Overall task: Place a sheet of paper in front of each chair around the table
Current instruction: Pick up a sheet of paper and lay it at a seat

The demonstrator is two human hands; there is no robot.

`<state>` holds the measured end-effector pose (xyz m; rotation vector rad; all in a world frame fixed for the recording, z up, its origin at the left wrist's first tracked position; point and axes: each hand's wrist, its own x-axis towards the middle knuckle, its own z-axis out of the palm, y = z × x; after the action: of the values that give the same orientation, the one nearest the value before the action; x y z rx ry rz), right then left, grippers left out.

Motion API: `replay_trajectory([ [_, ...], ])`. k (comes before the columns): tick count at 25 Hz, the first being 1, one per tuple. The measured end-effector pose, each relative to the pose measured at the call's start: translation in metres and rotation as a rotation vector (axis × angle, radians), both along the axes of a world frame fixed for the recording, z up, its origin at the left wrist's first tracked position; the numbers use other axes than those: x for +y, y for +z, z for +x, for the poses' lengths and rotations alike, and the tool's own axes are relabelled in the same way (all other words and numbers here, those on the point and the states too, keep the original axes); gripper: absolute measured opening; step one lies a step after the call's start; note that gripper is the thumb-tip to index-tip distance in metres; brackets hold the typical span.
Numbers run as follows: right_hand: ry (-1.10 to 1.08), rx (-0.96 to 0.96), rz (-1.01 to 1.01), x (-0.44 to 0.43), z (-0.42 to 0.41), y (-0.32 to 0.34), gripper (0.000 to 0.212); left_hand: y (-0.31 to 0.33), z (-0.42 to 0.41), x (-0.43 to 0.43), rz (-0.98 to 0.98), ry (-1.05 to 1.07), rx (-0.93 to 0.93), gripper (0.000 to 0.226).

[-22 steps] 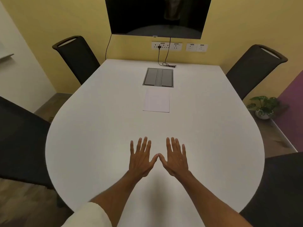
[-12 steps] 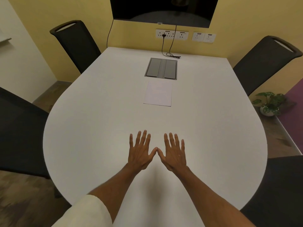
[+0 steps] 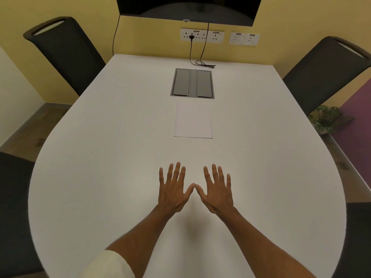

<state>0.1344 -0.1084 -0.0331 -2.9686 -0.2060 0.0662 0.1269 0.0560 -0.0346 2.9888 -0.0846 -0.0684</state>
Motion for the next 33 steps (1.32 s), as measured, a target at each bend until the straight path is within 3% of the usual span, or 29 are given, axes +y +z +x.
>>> replay_trajectory([
  [5,-0.041,0.002,-0.02,0.011,0.061,-0.002,0.086,-0.009,0.069,0.015,0.019,-0.028,-0.029,0.082],
  [12,-0.177,0.083,0.058,0.01,0.158,-0.009,0.074,-0.014,0.181,0.023,0.009,-0.022,-0.041,0.102],
  [16,-0.164,0.105,0.068,0.007,0.205,-0.029,0.073,-0.032,0.227,0.025,0.007,0.032,0.05,0.086],
  [27,-0.292,0.172,0.242,0.003,0.298,-0.089,0.079,-0.101,0.306,0.032,-0.075,0.096,0.146,0.08],
  [33,-0.316,0.055,0.117,0.005,0.311,-0.104,0.075,-0.12,0.308,0.031,-0.124,0.1,0.153,0.077],
])
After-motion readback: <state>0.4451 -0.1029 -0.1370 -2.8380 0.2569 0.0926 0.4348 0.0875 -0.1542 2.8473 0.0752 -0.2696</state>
